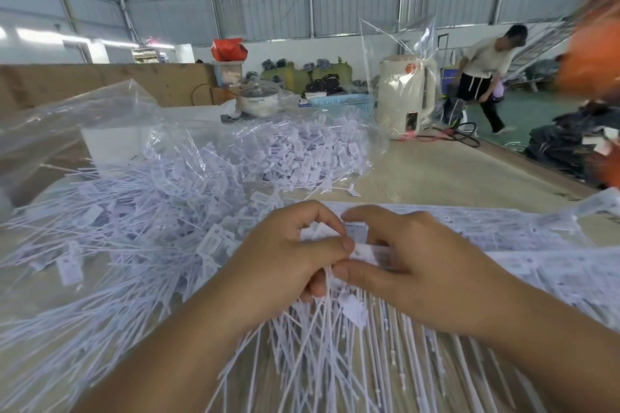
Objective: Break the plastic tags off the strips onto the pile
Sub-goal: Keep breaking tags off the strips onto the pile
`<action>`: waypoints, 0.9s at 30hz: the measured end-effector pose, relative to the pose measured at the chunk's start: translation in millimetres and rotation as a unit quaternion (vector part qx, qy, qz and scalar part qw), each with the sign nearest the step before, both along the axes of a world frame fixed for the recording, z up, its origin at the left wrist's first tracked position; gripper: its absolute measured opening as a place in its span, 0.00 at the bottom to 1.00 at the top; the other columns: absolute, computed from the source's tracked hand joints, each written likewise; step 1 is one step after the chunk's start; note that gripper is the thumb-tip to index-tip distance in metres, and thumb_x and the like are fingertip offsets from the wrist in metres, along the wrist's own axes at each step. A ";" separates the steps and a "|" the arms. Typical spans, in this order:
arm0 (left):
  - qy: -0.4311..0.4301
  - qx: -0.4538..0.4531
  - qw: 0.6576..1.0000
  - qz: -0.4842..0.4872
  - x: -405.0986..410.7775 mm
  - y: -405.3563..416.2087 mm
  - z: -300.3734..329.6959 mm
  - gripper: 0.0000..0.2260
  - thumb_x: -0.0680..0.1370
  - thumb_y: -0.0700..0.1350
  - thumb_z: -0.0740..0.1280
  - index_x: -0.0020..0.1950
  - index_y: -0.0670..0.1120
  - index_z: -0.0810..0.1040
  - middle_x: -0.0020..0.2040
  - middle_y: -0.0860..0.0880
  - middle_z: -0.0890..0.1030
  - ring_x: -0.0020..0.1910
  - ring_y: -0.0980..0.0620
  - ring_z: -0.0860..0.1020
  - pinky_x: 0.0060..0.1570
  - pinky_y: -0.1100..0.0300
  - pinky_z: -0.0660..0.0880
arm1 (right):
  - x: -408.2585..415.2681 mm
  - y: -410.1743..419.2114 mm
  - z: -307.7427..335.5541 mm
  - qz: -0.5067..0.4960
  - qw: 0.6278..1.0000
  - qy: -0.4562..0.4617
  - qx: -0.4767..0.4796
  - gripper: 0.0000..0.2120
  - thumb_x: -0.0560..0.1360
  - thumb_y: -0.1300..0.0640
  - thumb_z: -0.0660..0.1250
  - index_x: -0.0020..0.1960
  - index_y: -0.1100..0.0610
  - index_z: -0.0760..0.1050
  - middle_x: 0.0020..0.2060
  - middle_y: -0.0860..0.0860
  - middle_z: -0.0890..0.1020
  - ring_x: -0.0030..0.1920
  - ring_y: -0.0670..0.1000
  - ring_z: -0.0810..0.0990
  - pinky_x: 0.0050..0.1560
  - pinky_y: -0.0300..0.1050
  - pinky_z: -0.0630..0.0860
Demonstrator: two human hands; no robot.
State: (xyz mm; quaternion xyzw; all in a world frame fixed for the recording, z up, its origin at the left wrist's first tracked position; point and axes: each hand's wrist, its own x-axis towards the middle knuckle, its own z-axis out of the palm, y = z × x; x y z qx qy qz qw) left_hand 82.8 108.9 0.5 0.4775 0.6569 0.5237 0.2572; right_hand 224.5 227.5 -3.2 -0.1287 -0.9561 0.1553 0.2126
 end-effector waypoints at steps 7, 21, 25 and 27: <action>0.008 -0.006 1.000 -0.013 -3.0 -0.8 -1.8 0.03 0.74 0.47 0.71 0.44 0.56 0.82 0.23 0.51 0.76 0.21 0.55 0.73 0.24 0.65 0.68 | 6.2 7.1 5.8 0.040 0.998 -0.034 0.022 0.23 0.69 0.29 0.54 0.35 0.48 0.68 0.26 0.43 0.72 0.27 0.46 0.70 0.28 0.40 0.62; -0.188 0.079 0.979 0.026 6.9 6.3 -2.5 0.04 0.64 0.49 0.72 0.33 0.50 0.82 0.22 0.47 0.72 0.19 0.54 0.67 0.20 0.65 0.65 | -3.4 -2.7 -4.7 0.000 0.994 0.109 0.004 0.23 0.73 0.33 0.58 0.30 0.49 0.63 0.27 0.41 0.71 0.25 0.47 0.67 0.25 0.41 0.60; -0.307 0.106 0.945 0.034 4.1 5.2 1.7 0.07 0.68 0.44 0.70 0.29 0.47 0.82 0.27 0.48 0.78 0.19 0.58 0.69 0.18 0.69 0.67 | 1.2 6.8 3.9 -0.051 0.963 0.257 -0.059 0.23 0.74 0.39 0.62 0.29 0.50 0.58 0.23 0.46 0.65 0.23 0.46 0.62 0.23 0.35 0.58; -0.293 0.118 0.948 0.044 1.3 5.3 1.4 0.11 0.73 0.43 0.69 0.30 0.48 0.83 0.29 0.48 0.79 0.19 0.58 0.69 0.19 0.69 0.67 | 5.8 14.1 9.3 -0.060 0.958 0.272 -0.066 0.23 0.72 0.39 0.62 0.30 0.53 0.59 0.23 0.47 0.61 0.24 0.47 0.60 0.24 0.36 0.58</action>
